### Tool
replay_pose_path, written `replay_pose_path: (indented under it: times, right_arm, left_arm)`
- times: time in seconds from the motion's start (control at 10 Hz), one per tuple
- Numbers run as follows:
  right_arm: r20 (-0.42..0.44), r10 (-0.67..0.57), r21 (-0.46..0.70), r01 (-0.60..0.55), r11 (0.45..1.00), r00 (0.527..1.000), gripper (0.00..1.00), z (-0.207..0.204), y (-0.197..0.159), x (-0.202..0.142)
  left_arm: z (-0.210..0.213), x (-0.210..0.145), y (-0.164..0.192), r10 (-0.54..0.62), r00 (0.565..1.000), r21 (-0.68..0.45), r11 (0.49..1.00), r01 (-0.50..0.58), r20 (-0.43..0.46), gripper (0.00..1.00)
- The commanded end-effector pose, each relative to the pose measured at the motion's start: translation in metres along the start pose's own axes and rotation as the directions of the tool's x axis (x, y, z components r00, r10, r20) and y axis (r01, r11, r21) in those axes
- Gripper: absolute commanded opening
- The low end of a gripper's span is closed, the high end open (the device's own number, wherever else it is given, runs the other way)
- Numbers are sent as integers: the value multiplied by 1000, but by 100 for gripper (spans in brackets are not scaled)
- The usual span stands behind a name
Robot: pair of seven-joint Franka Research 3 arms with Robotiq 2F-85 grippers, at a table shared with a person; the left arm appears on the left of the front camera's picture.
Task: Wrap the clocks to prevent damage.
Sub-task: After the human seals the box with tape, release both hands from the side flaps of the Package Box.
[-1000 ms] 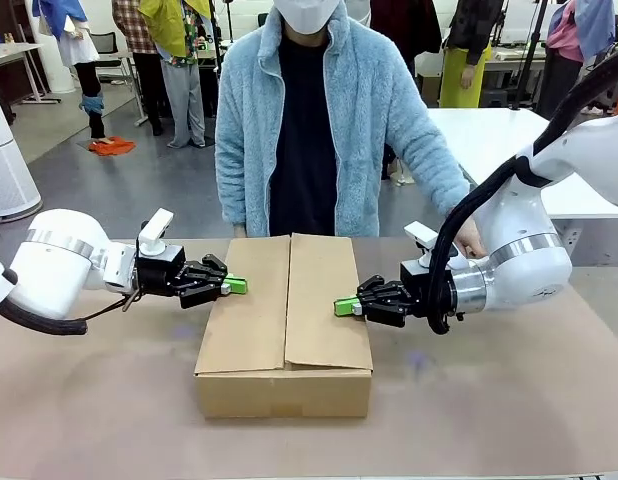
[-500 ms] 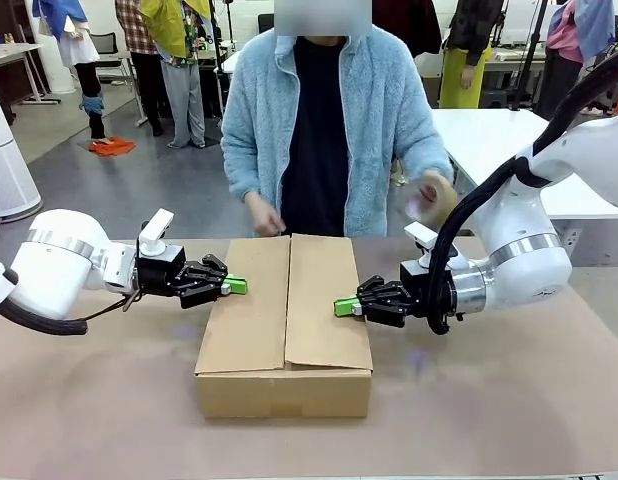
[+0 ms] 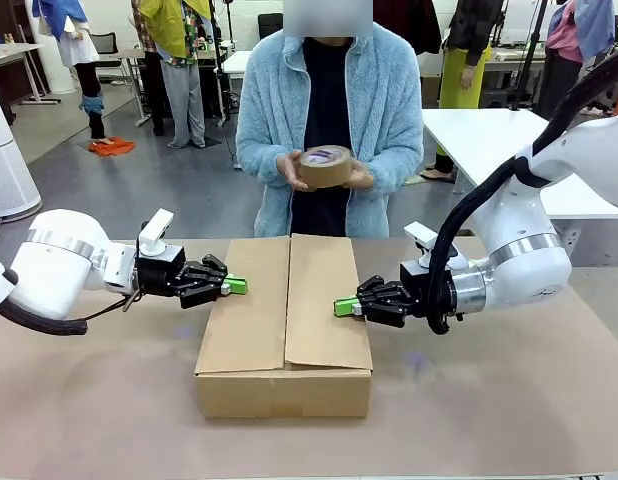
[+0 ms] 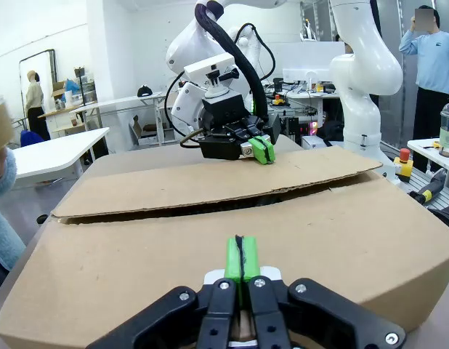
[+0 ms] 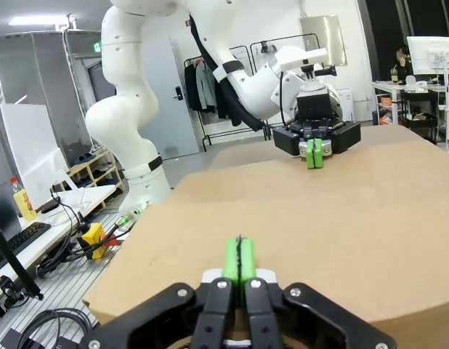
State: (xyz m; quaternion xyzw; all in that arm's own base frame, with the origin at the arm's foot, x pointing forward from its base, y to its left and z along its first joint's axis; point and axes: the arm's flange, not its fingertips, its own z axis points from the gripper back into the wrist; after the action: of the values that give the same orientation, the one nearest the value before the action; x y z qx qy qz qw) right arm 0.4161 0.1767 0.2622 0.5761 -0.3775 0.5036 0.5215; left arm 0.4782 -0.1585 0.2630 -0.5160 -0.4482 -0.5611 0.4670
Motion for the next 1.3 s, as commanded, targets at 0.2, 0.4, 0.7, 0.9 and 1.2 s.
replay_pose_path:
  times: [0.2, 0.4, 0.7, 0.9, 1.2]
  right_arm:
    - [-12, -1, -9, 0, 1000, 1000, 1, -1, 1, -1]
    - [-12, -1, -9, 0, 1000, 1000, 1, -1, 1, -1]
    - [-12, -1, -9, 0, 1000, 1000, 1, -1, 1, -1]
    - [-12, -1, -9, 0, 1000, 1000, 1, -1, 1, -1]
    - [-12, -1, -9, 0, 1000, 1000, 1, -1, 1, -1]
  left_arm:
    - [0, -1, 0, 3, 1000, 4, 1000, -3, -3, 0]
    - [0, -1, 0, 3, 1000, 4, 1000, -3, -3, 0]
    - [0, -1, 0, 3, 1000, 4, 1000, -3, -3, 0]
    - [0, -1, 0, 3, 1000, 4, 1000, -3, -3, 0]
    - [0, -1, 0, 3, 1000, 4, 1000, -3, -3, 0]
